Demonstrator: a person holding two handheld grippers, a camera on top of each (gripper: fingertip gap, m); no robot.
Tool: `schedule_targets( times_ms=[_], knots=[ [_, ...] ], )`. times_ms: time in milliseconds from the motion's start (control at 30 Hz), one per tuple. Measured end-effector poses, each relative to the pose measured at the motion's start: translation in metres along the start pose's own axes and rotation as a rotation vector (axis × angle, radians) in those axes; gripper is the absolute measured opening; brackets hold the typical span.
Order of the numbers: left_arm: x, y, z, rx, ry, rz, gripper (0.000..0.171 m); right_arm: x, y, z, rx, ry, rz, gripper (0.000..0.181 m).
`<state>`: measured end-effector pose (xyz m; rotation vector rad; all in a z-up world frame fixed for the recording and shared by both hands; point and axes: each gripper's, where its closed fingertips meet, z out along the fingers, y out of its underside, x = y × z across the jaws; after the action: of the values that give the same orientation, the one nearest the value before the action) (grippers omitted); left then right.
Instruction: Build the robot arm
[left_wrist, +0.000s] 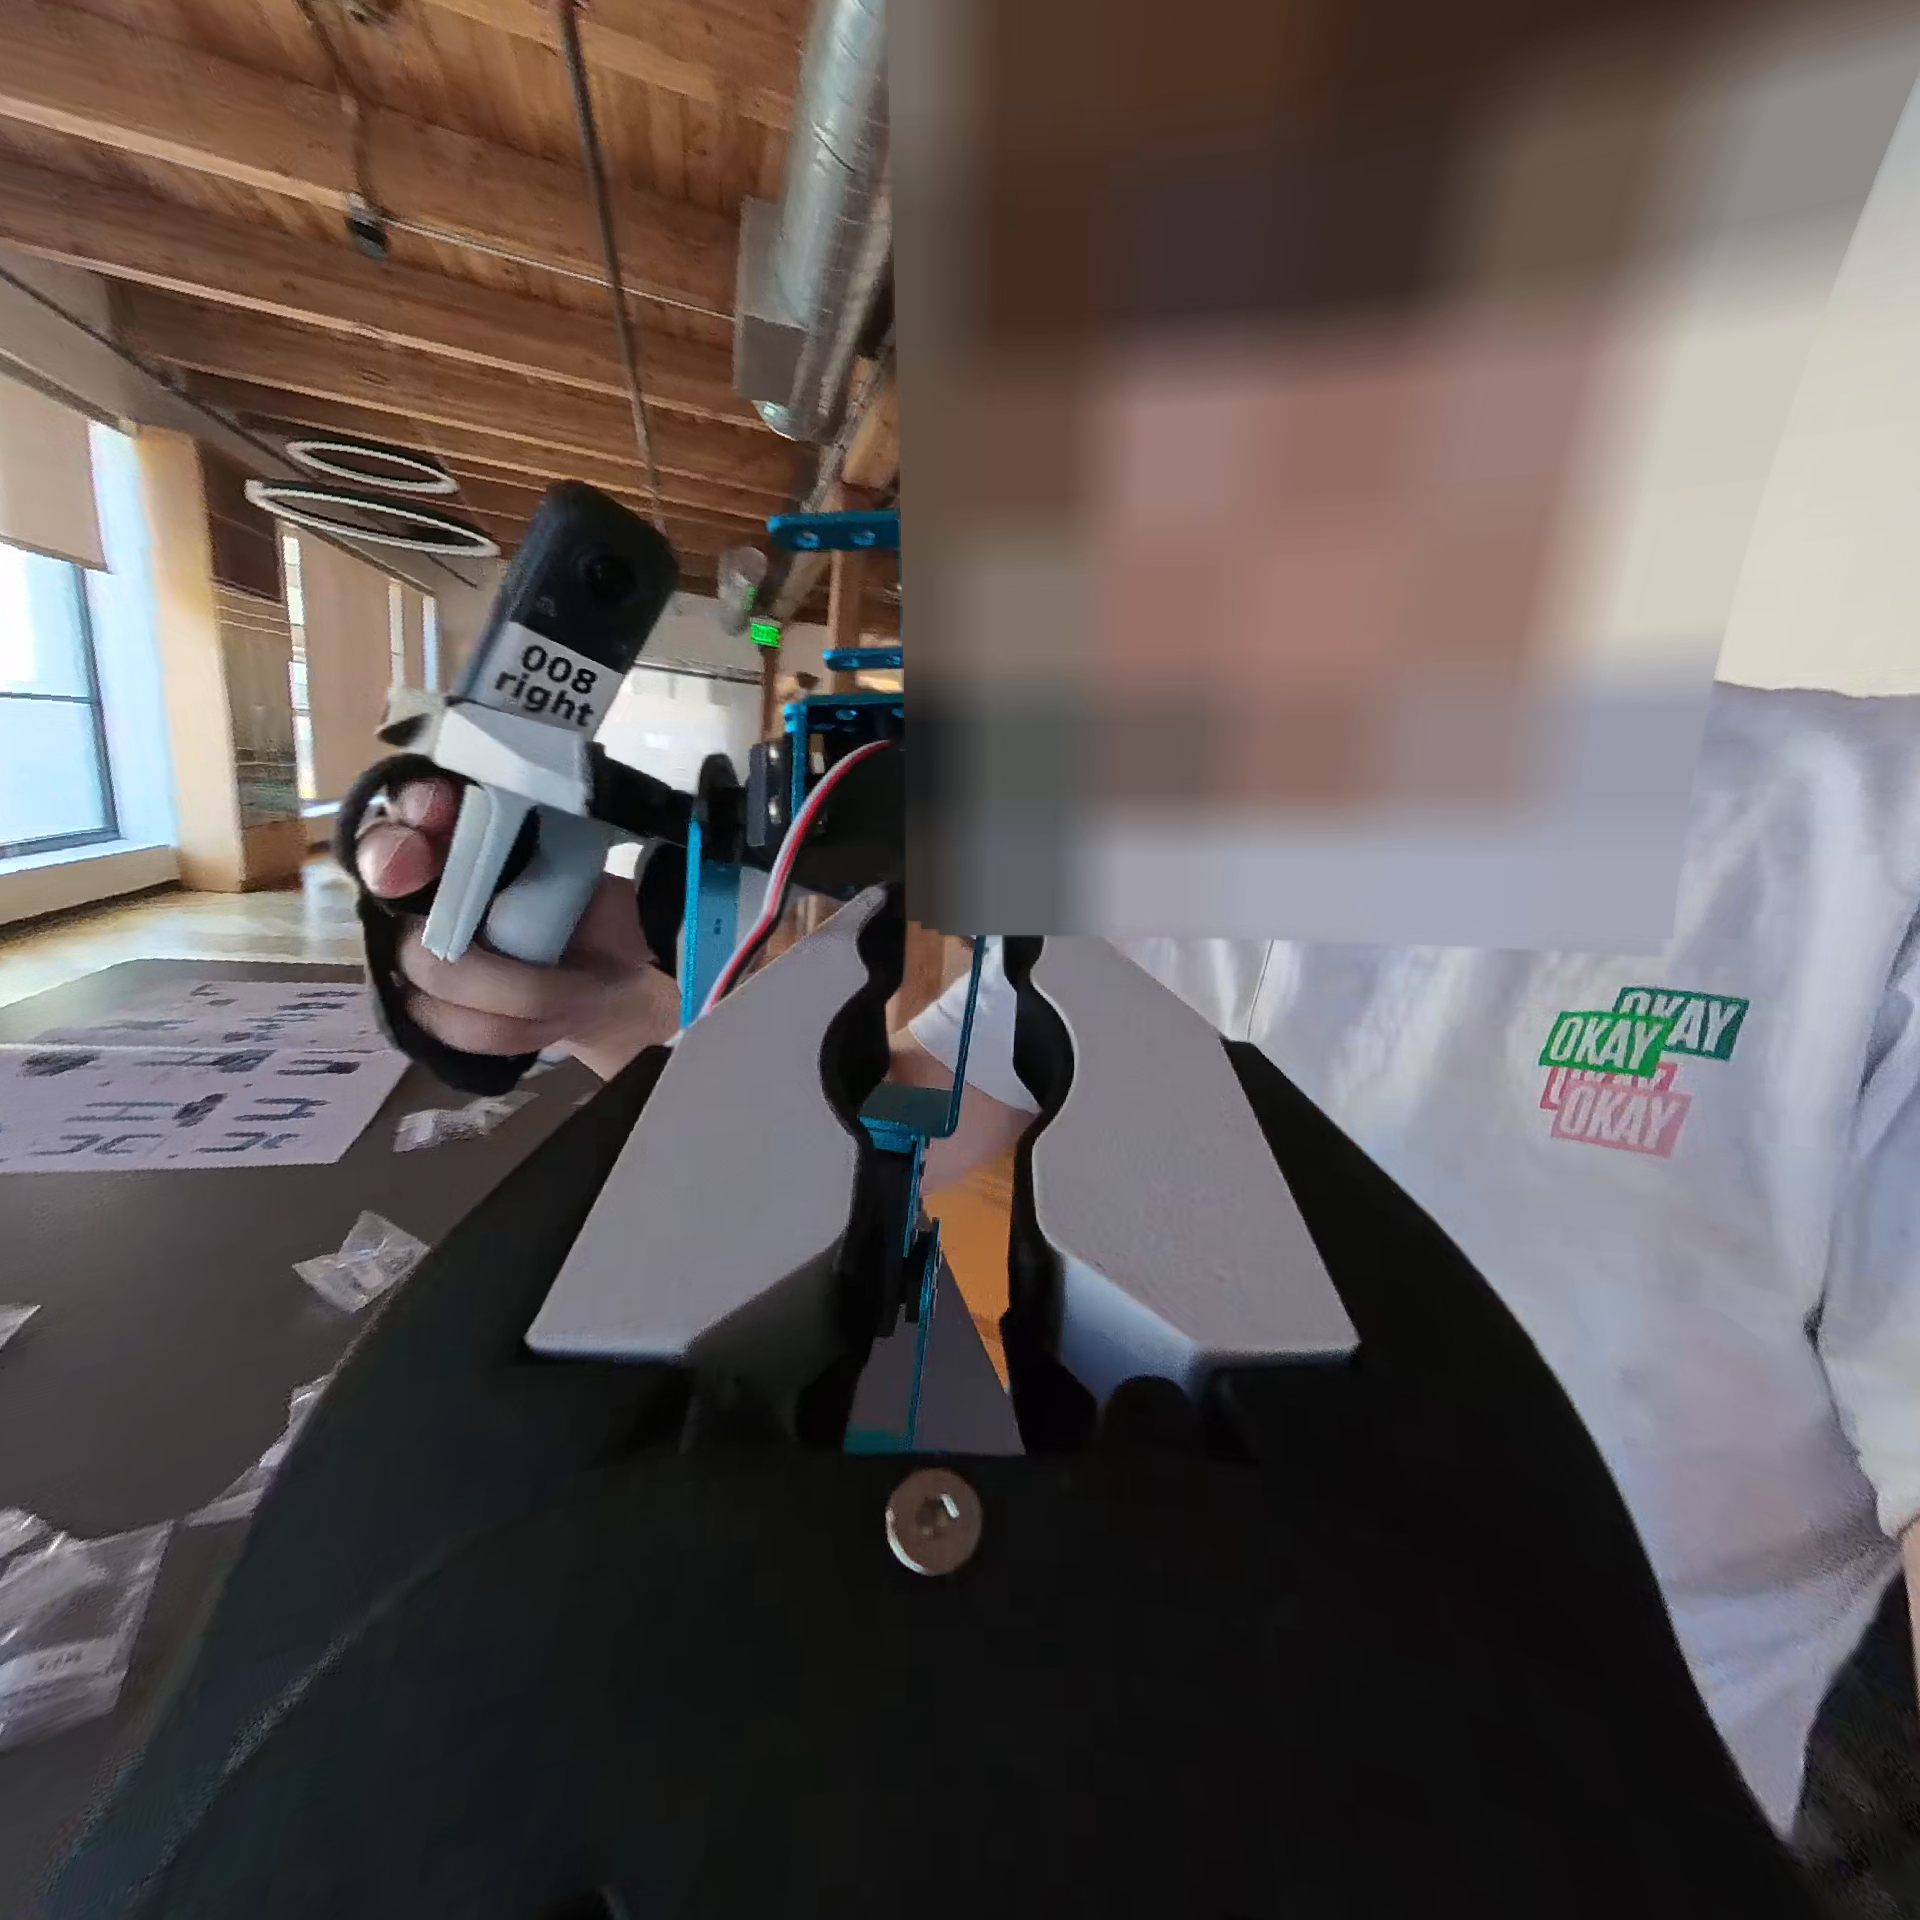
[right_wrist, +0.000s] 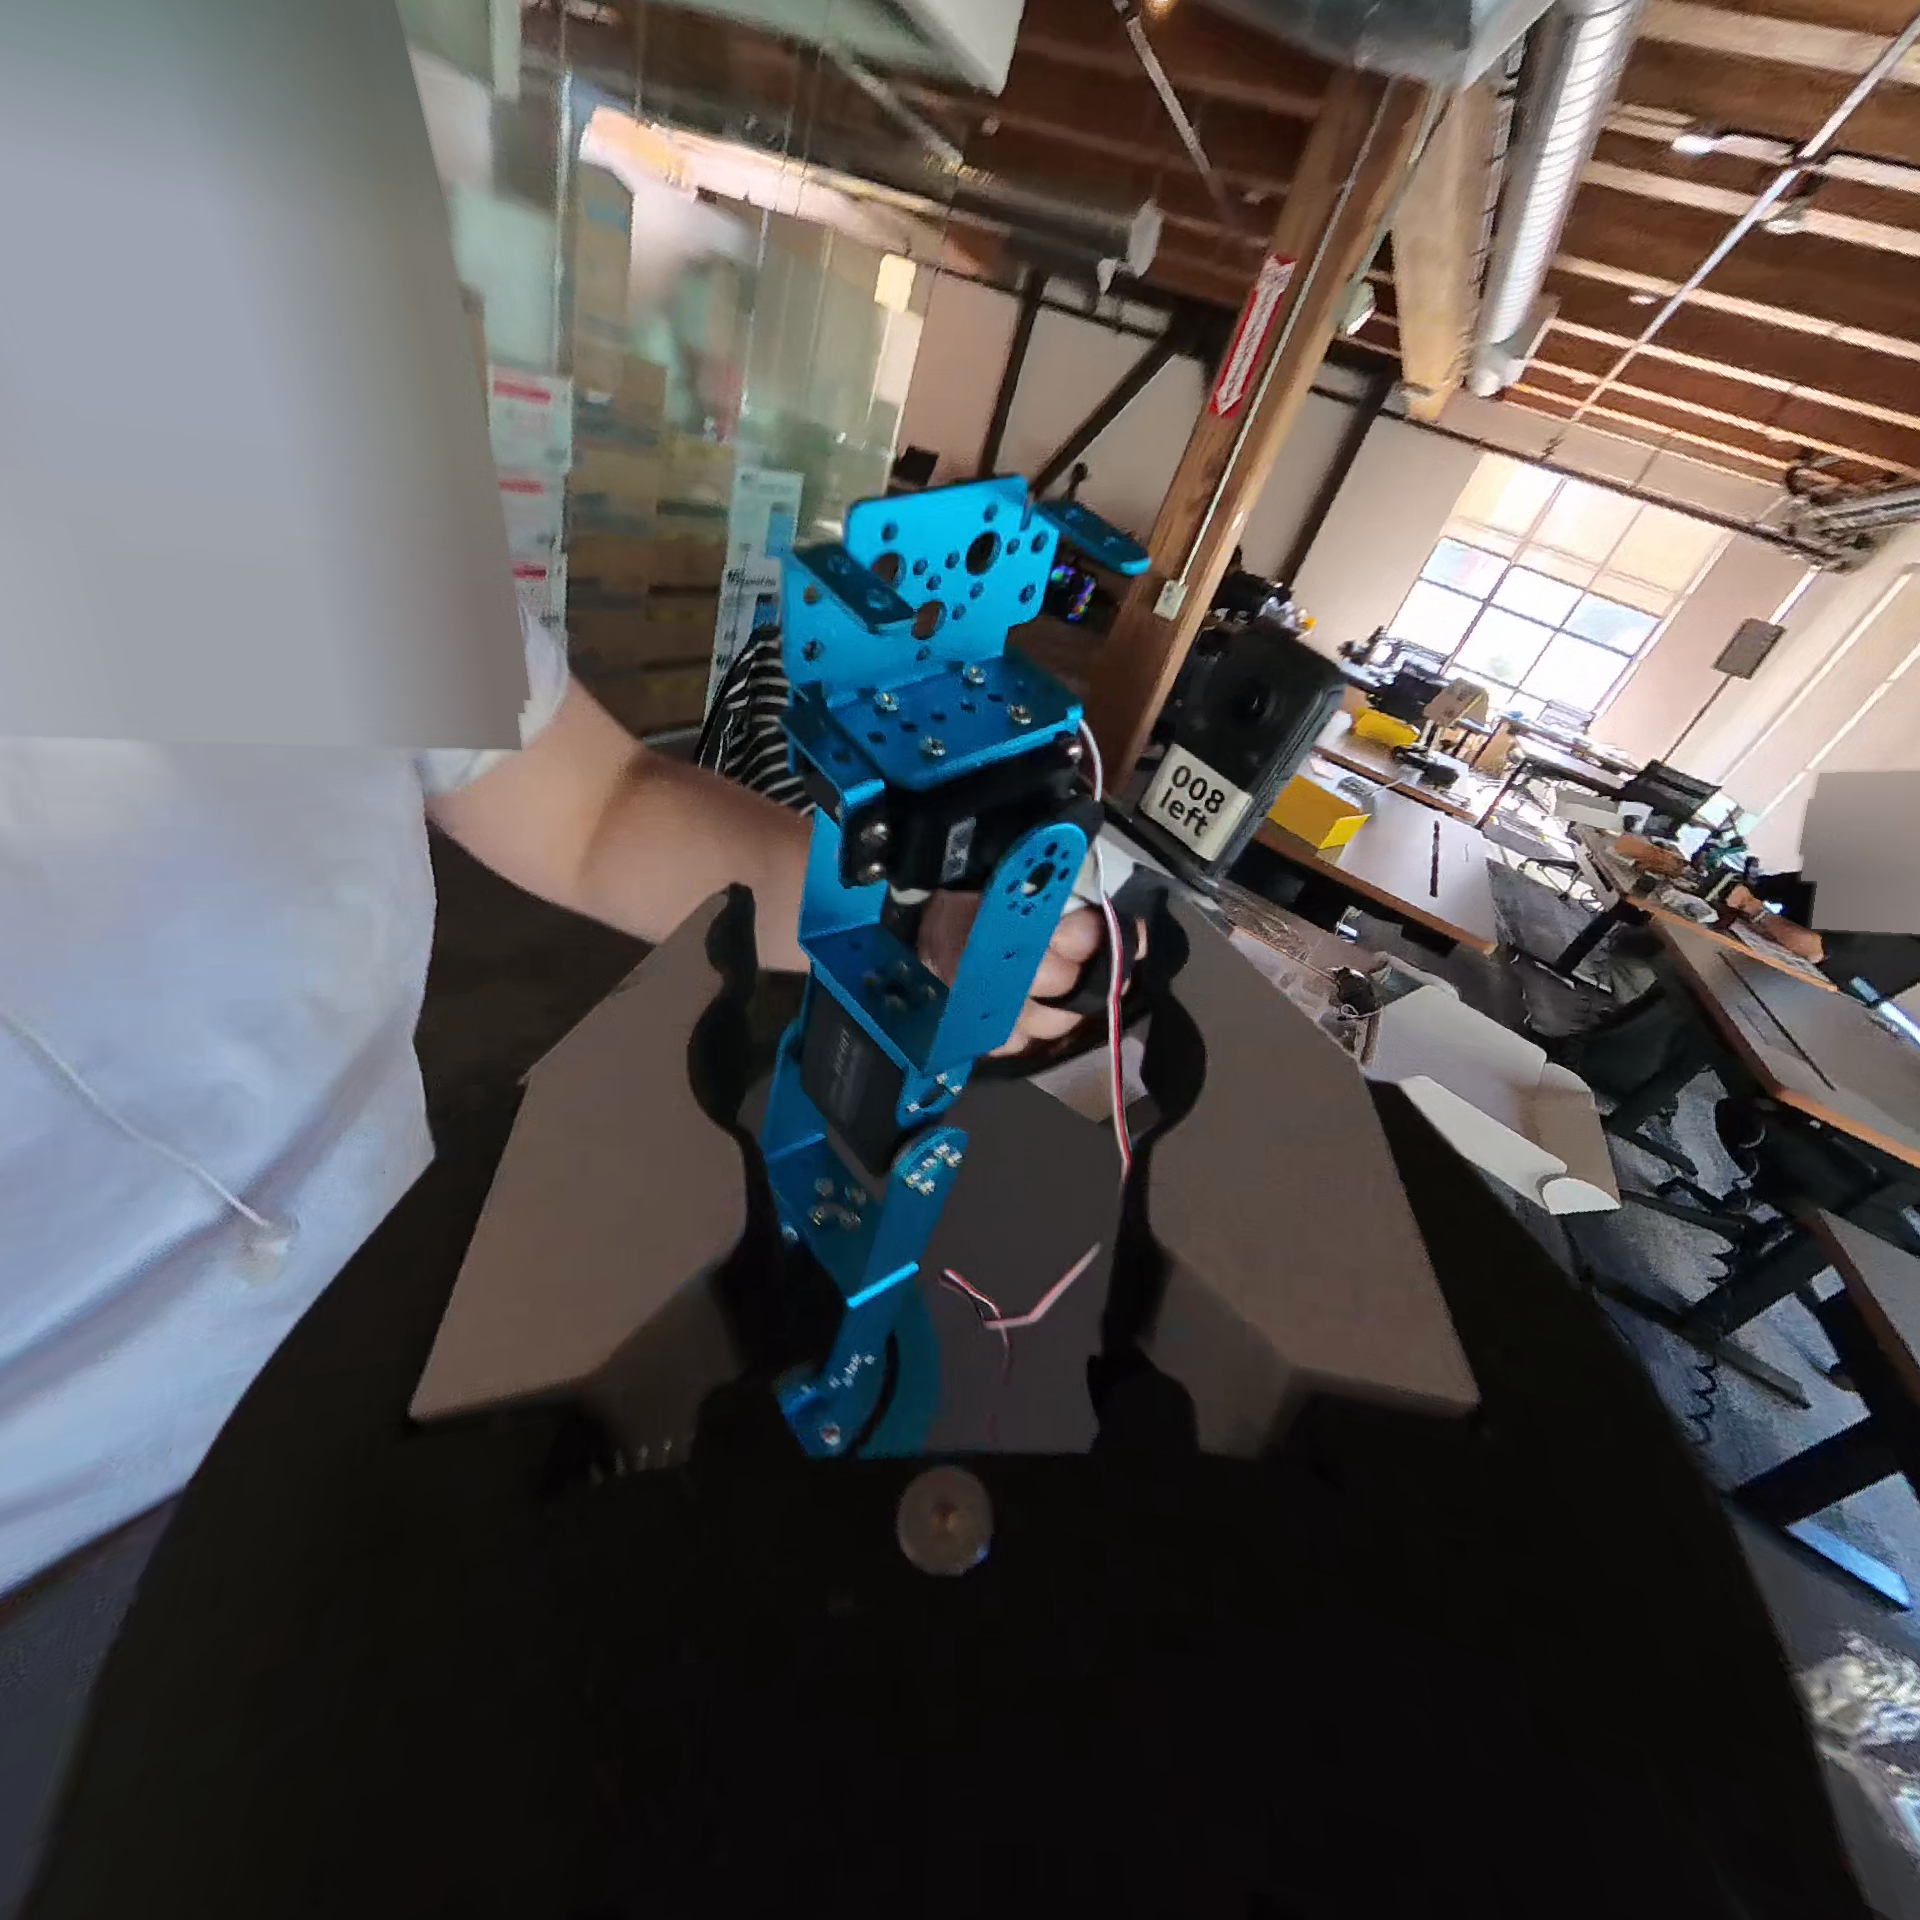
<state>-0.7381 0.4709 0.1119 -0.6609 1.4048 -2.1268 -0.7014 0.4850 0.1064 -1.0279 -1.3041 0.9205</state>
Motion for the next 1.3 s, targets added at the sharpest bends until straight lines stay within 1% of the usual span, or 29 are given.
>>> schedule_targets(
  times_ms=[67,133,200,267,333,400,500,533,600,667,733,800,867,933,1000,1100,1300],
  knots=[
    [-0.002,0.000,-0.008,0.005,-0.083,-0.012,0.018,0.005,-0.003,-0.003,-0.010,-0.036,-0.047,0.072],
    [-0.005,0.006,-0.018,-0.021,-0.222,-0.022,0.017,0.008,-0.013,-0.009,-0.034,-0.063,-0.122,0.067],
    [0.003,0.005,-0.024,-0.002,-0.370,0.017,0.019,0.008,-0.019,-0.010,-0.108,-0.100,-0.233,0.057],
    [0.011,0.005,-0.022,-0.017,-0.571,0.129,0.022,0.011,-0.016,-0.007,-0.239,-0.118,-0.353,0.054],
    [0.012,0.006,-0.020,-0.073,-0.825,0.267,0.026,0.014,-0.010,-0.001,-0.360,-0.147,-0.466,0.052],
    [0.016,0.005,-0.010,-0.133,-0.996,0.392,0.030,0.013,-0.004,0.004,-0.434,-0.195,-0.538,0.050],
    [0.014,0.001,0.008,-0.191,-1.163,0.540,0.036,0.012,0.002,0.009,-0.471,-0.249,-0.580,0.047],
    [0.009,0.003,0.010,-0.227,-1.224,0.574,0.041,0.013,0.003,0.009,-0.480,-0.254,-0.594,0.042],
    [-0.001,0.005,0.010,-0.303,-1.336,0.652,0.054,0.013,0.002,0.010,-0.469,-0.259,-0.620,0.038],
    [-0.005,0.002,0.011,-0.387,-1.433,0.794,0.052,0.013,-0.002,0.012,-0.449,-0.256,-0.653,0.037],
    [-0.005,-0.001,0.014,-0.457,-1.504,0.908,0.047,0.013,-0.001,0.014,-0.462,-0.254,-0.682,0.038],
    [-0.008,-0.001,0.019,-0.502,-1.535,0.949,0.047,0.012,0.003,0.015,-0.492,-0.264,-0.687,0.037],
    [-0.011,0.000,0.018,-0.572,-1.579,1.007,0.047,0.012,0.003,0.015,-0.494,-0.254,-0.696,0.035],
    [-0.012,-0.001,0.016,-0.616,-1.625,1.067,0.041,0.012,0.002,0.015,-0.491,-0.241,-0.692,0.034],
    [-0.014,-0.002,0.016,-0.630,-1.653,1.086,0.039,0.012,0.002,0.013,-0.486,-0.228,-0.696,0.034],
    [-0.016,-0.002,0.014,-0.615,-1.679,1.081,0.041,0.013,0.002,0.013,-0.487,-0.195,-0.716,0.033],
    [-0.018,-0.001,0.013,-0.603,-1.676,1.074,0.042,0.013,0.002,0.012,-0.478,-0.128,-0.767,0.029]
  ],
)
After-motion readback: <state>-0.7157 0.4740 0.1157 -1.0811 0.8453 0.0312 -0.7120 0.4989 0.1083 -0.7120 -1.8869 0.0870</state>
